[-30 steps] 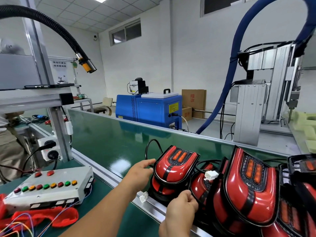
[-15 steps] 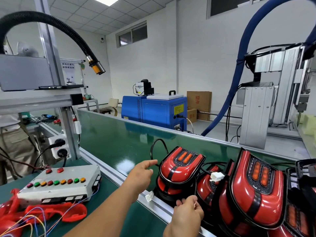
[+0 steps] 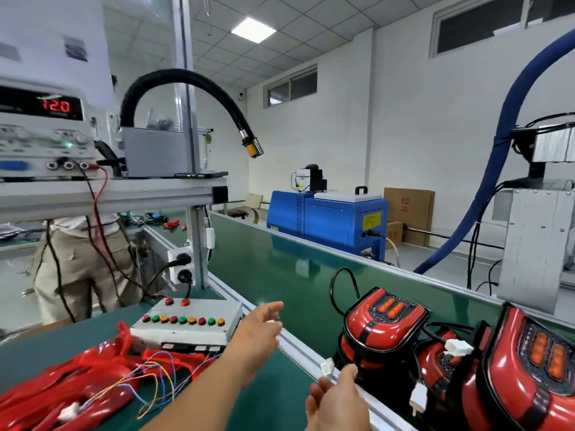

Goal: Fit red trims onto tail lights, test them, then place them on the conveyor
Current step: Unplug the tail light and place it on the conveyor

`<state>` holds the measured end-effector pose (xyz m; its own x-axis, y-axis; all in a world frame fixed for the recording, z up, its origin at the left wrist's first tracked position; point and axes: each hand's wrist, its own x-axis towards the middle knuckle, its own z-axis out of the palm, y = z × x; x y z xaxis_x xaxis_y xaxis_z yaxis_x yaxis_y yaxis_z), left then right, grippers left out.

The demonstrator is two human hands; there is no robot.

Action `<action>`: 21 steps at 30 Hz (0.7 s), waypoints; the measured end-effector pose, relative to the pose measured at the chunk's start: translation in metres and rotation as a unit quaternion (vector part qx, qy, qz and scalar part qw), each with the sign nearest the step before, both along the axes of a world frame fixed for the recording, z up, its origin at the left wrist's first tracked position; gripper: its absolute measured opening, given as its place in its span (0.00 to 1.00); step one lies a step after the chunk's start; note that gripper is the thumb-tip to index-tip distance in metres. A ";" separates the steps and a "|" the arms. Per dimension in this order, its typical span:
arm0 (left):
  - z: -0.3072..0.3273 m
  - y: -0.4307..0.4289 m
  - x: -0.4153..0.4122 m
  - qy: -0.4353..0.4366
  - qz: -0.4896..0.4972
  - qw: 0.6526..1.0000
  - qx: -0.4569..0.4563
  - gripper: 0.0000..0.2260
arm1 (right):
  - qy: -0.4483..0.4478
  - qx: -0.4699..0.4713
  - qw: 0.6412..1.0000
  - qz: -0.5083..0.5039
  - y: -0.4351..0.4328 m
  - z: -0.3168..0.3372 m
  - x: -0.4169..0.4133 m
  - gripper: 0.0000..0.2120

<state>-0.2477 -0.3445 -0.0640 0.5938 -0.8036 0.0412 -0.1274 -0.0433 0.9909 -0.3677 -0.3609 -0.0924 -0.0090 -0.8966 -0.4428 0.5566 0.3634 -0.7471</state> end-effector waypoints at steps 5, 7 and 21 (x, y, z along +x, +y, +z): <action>0.010 0.067 0.028 -0.008 0.054 0.998 -0.033 0.15 | 0.030 -0.060 0.993 0.093 0.036 0.016 0.058 0.23; 0.013 0.102 0.039 -0.016 0.091 0.995 -0.046 0.16 | 0.030 -0.092 0.985 0.144 0.059 0.025 0.086 0.22; -0.013 0.340 0.159 -0.025 0.442 0.895 -0.061 0.15 | 0.155 -0.240 0.865 0.412 0.228 0.025 0.247 0.18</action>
